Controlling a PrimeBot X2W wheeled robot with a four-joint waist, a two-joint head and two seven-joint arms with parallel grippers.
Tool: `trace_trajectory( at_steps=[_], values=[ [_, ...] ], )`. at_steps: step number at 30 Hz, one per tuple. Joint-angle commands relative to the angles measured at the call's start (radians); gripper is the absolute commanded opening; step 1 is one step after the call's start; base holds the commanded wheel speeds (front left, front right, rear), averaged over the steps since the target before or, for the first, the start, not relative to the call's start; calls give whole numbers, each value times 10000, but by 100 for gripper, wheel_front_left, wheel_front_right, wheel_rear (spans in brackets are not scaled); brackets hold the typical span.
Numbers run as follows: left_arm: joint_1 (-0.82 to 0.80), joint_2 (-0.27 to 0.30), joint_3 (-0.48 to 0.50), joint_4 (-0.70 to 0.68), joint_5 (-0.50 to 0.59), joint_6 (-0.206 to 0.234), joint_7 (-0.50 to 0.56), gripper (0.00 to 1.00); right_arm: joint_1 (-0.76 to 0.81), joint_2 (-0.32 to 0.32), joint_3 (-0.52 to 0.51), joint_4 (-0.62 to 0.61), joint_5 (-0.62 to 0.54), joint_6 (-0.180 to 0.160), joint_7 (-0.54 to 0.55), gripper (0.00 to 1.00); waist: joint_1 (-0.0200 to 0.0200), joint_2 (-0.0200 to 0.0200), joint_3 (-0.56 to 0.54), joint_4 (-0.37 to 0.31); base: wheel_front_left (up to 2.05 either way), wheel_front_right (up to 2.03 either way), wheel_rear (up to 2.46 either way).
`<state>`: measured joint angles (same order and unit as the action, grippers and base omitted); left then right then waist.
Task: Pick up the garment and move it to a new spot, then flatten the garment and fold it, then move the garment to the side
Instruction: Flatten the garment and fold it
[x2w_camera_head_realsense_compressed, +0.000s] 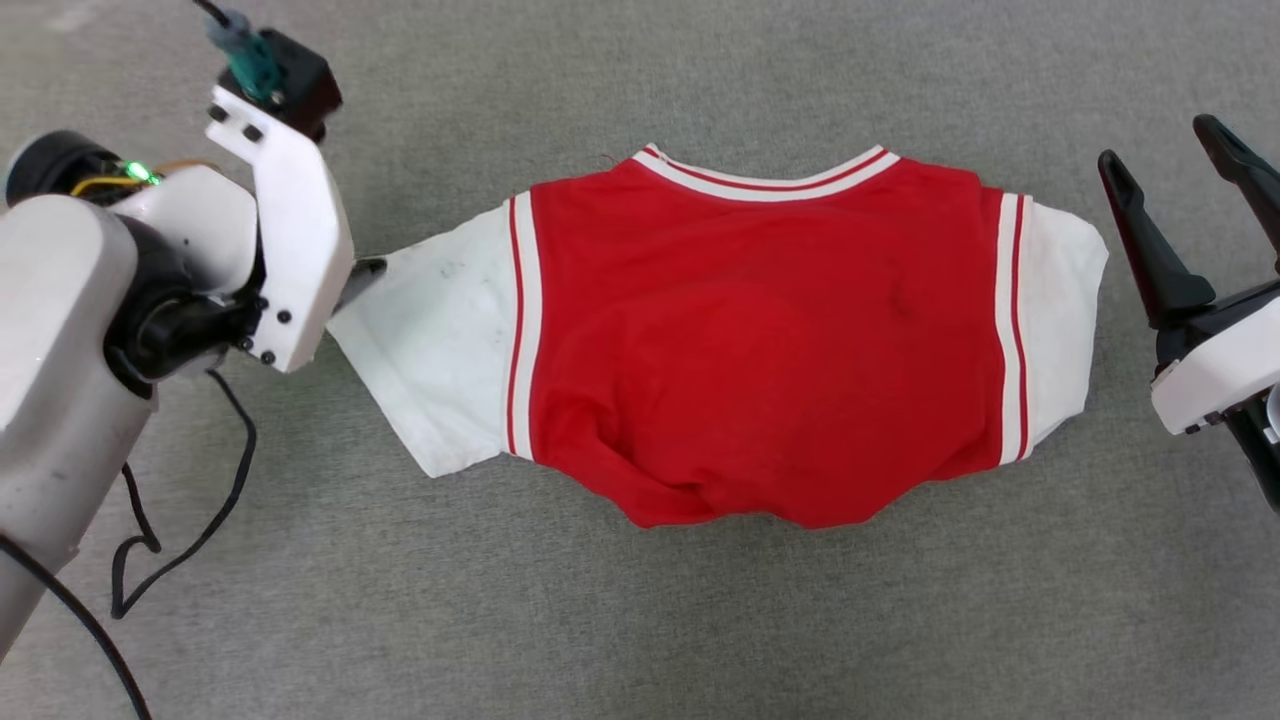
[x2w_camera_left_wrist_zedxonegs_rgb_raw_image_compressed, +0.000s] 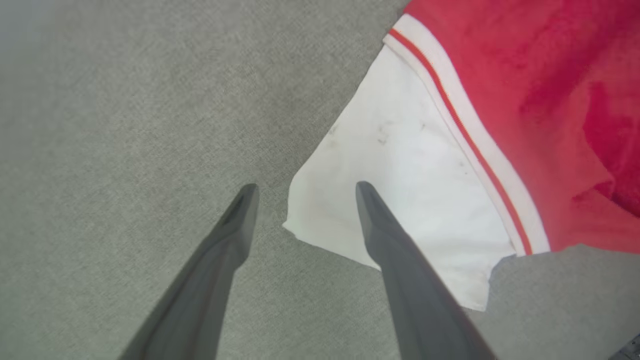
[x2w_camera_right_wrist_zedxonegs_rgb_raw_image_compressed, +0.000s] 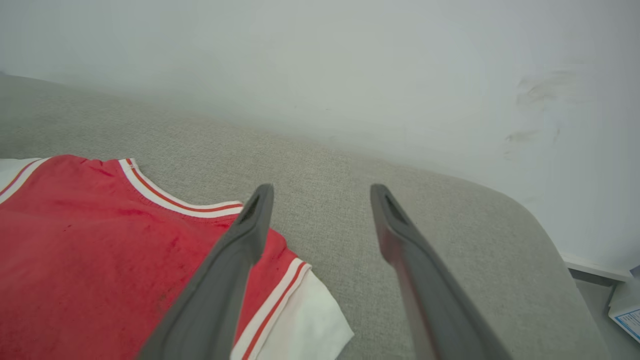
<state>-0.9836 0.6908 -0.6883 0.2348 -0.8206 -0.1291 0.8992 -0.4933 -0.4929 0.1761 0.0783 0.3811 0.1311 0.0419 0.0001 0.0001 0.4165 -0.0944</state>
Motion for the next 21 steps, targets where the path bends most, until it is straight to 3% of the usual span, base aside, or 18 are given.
trace_trajectory(
  at_steps=[1,8,9,10,11,16,21],
  values=[
    [-185,91,-329,150,-110,5,224,100,-52,63,22,-3,40,-7,-3,100,-1,-1,158,-91,0,0,0],
    [-315,152,-1488,962,-592,3,918,100,-390,60,349,271,242,-7,-111,100,-1,-1,431,-301,0,0,0],
    [-299,160,-1672,980,-641,3,903,78,-449,21,391,337,273,-7,-141,100,-1,-1,435,-312,0,0,0],
    [-291,176,-1768,1025,-718,3,807,20,-516,-21,410,401,293,-7,-171,100,-1,-1,422,-318,0,0,0],
    [-296,190,-1840,1072,-823,3,737,0,-581,-81,435,455,330,-7,-176,100,-1,-1,391,-321,0,0,0],
    [-590,546,-2191,897,-1073,4,171,0,-1066,-592,492,622,406,-7,-59,100,-1,-1,92,-220,0,0,0],
    [-712,920,-2488,406,-1289,4,-515,0,-1824,-1783,1251,476,938,-7,1073,100,-1,-1,-133,41,0,0,0]
  ],
)
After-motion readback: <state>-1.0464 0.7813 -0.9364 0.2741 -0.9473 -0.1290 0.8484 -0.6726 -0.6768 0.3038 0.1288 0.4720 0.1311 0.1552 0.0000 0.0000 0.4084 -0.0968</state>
